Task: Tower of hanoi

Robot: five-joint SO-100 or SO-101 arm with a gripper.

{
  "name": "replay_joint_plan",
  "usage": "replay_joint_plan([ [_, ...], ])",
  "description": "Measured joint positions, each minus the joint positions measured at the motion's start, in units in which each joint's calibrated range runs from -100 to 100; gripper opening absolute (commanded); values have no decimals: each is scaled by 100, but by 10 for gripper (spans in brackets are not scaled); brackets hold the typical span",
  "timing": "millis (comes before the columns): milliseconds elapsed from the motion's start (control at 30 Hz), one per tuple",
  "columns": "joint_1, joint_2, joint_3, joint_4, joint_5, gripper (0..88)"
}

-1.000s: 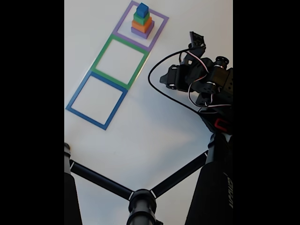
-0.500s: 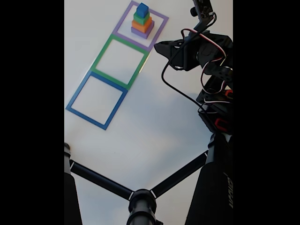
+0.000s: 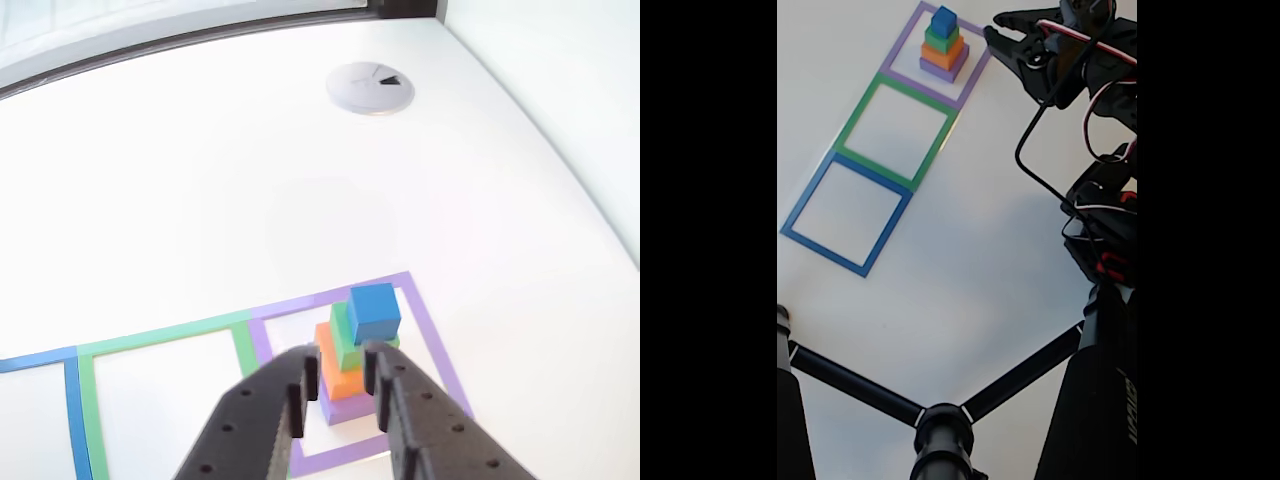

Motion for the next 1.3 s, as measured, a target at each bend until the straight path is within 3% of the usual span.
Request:
replay_joint_plan([
  [333, -117, 895, -992, 32, 144, 30],
  [600, -82, 1950, -2063, 677, 90, 67],
  [1000, 316, 2423, -2089, 1032, 162, 150],
  [1167, 784, 1959, -1408, 1008, 126, 222],
  [1300, 901, 1672, -859, 734, 108, 227],
])
